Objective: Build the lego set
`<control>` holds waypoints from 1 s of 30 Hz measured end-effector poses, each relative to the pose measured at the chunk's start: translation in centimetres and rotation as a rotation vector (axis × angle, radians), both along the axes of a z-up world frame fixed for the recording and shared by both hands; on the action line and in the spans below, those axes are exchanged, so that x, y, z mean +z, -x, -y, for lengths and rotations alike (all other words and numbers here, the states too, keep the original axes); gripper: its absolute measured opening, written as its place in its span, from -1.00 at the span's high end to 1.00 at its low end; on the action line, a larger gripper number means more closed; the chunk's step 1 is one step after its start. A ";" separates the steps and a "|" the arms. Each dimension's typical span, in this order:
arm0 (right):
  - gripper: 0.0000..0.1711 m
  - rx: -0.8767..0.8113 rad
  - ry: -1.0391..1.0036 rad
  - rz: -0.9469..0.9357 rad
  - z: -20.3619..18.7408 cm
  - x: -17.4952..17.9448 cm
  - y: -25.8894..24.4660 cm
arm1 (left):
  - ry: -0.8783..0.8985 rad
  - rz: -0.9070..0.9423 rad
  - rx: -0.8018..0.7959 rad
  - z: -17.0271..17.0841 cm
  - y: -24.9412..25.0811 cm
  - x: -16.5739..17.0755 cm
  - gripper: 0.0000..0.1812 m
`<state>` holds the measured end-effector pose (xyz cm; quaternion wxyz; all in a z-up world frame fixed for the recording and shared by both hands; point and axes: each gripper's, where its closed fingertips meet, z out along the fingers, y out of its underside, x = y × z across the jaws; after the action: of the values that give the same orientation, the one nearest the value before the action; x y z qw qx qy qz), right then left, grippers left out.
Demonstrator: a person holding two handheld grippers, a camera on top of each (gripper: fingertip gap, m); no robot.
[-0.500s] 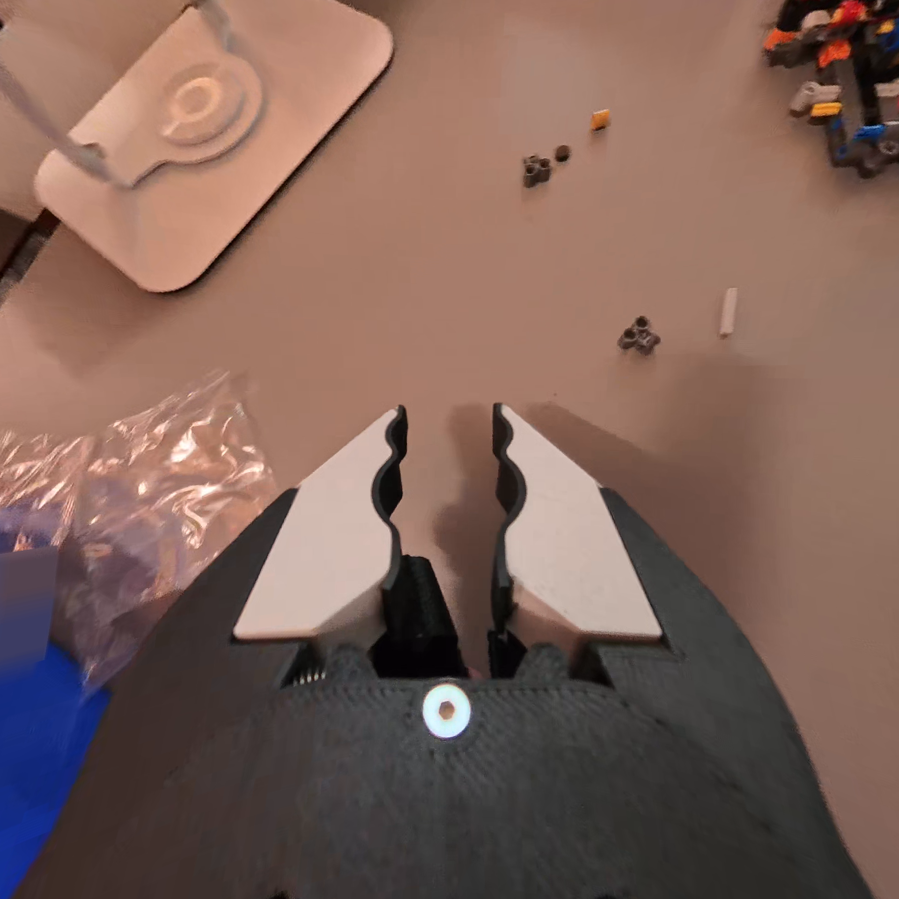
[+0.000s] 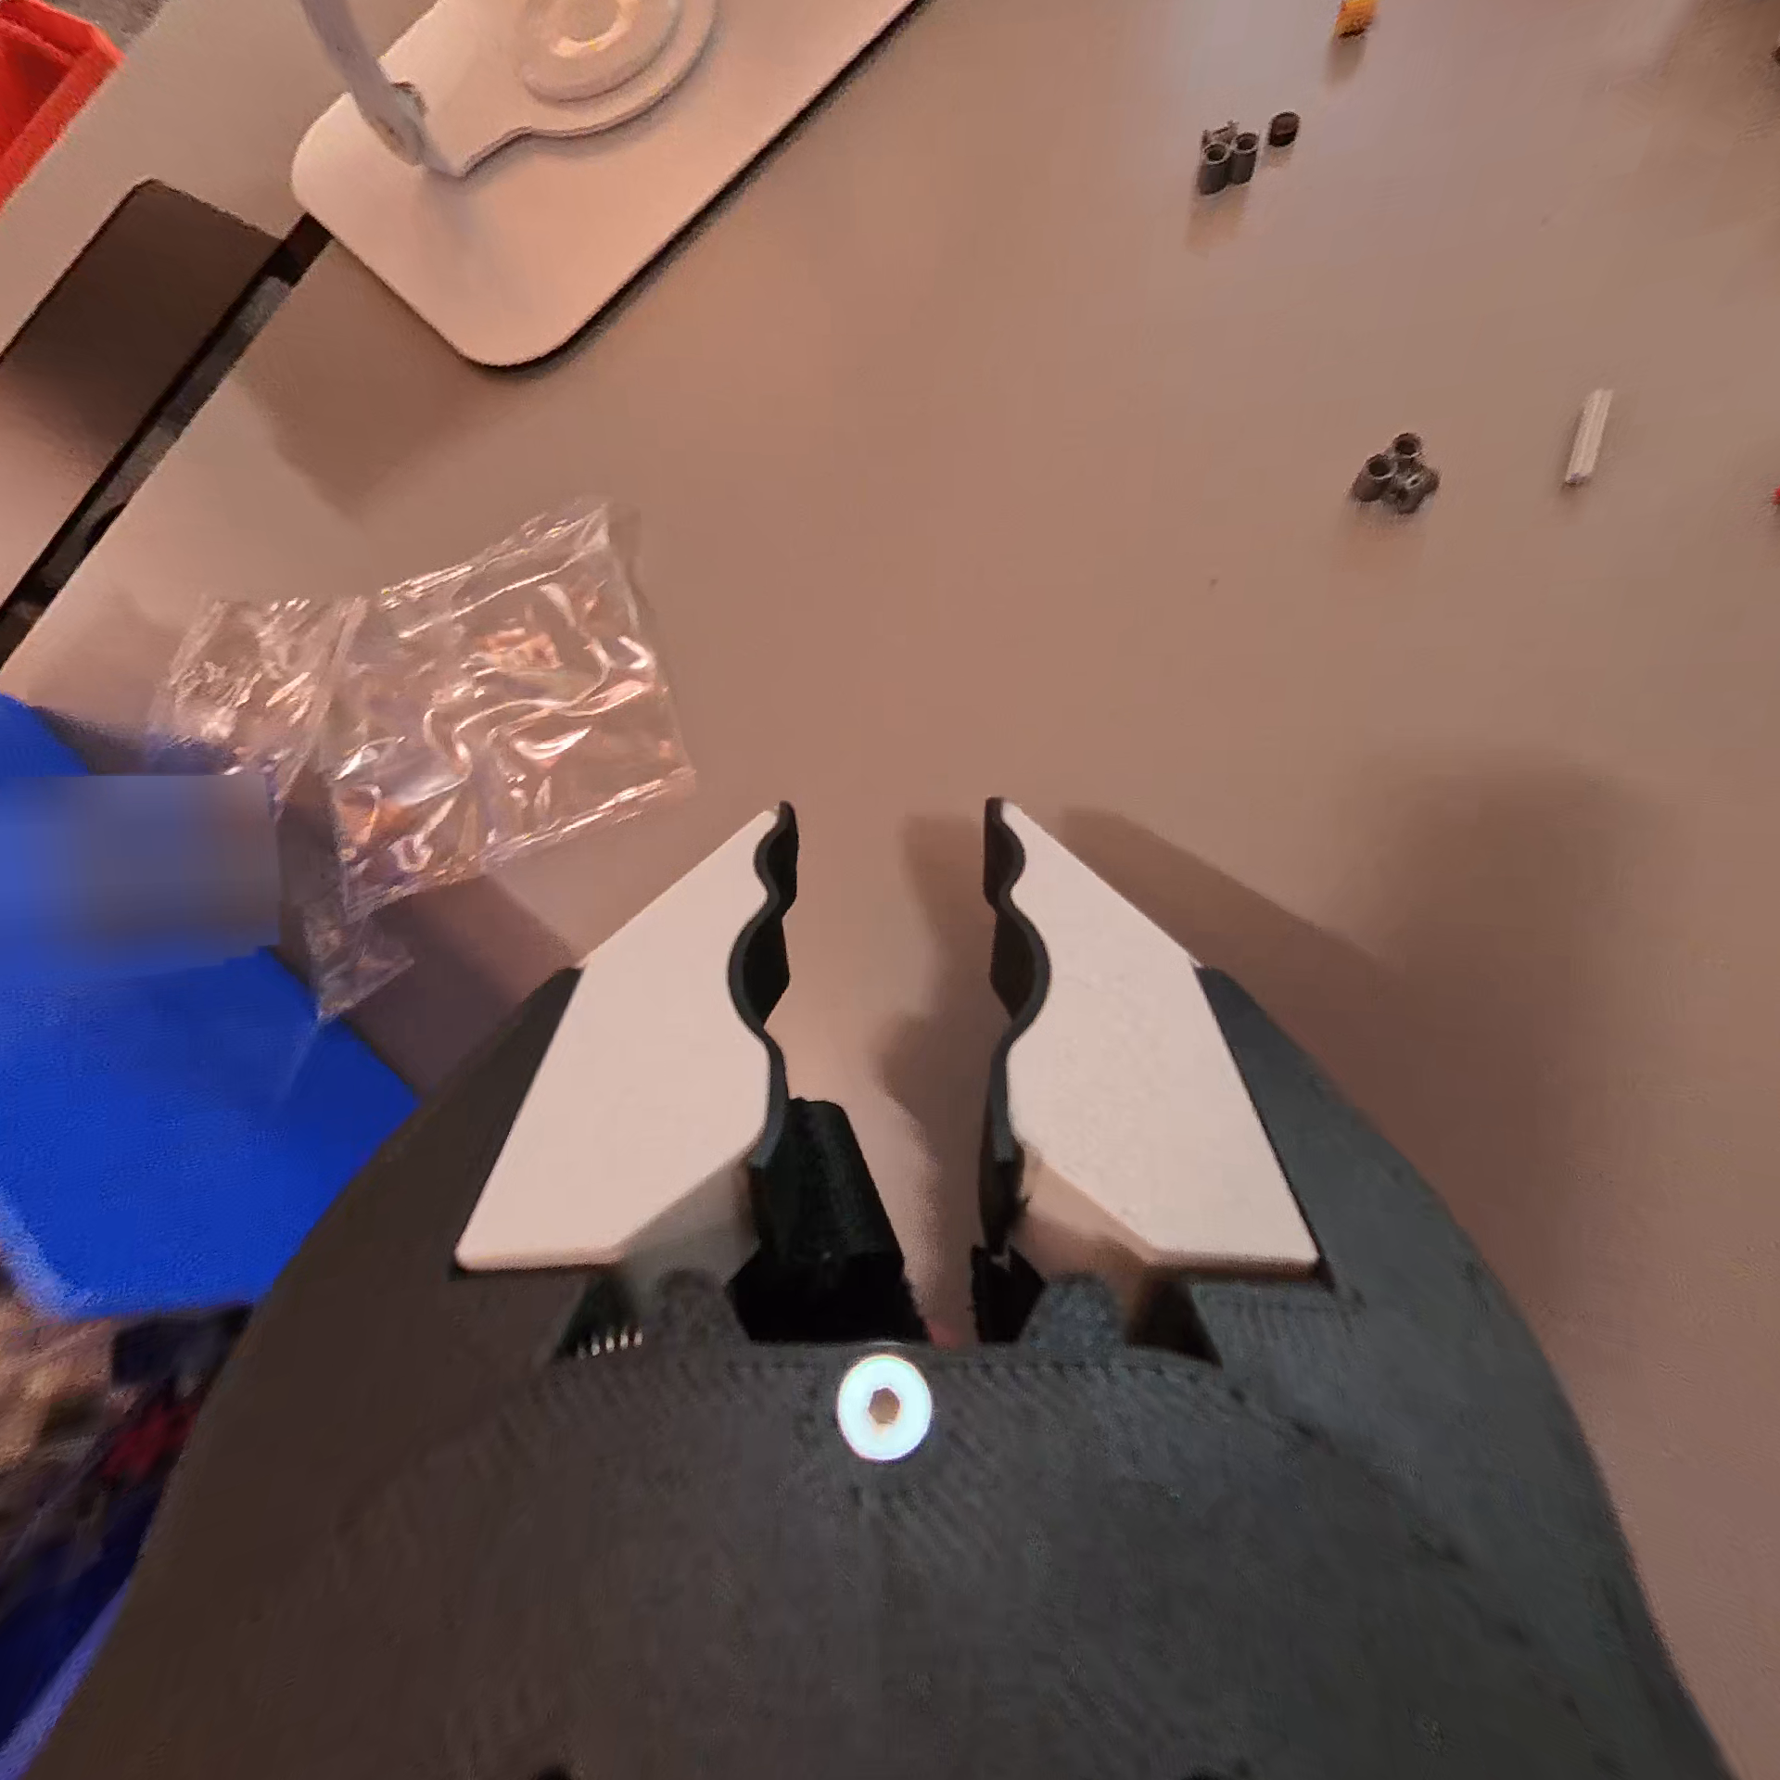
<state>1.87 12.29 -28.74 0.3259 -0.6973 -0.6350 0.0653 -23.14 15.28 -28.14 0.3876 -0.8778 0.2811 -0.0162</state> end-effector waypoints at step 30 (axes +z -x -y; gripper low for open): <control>0.80 -0.093 -0.138 -0.272 -3.3 9.5 -5.2 | 0.220 -0.171 -0.079 2.8 0.1 -3.9 1.00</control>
<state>7.06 15.58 -19.26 0.4587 -0.6868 -0.5549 0.1001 -23.25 12.50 -32.01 0.2629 -0.9014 0.3438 0.0129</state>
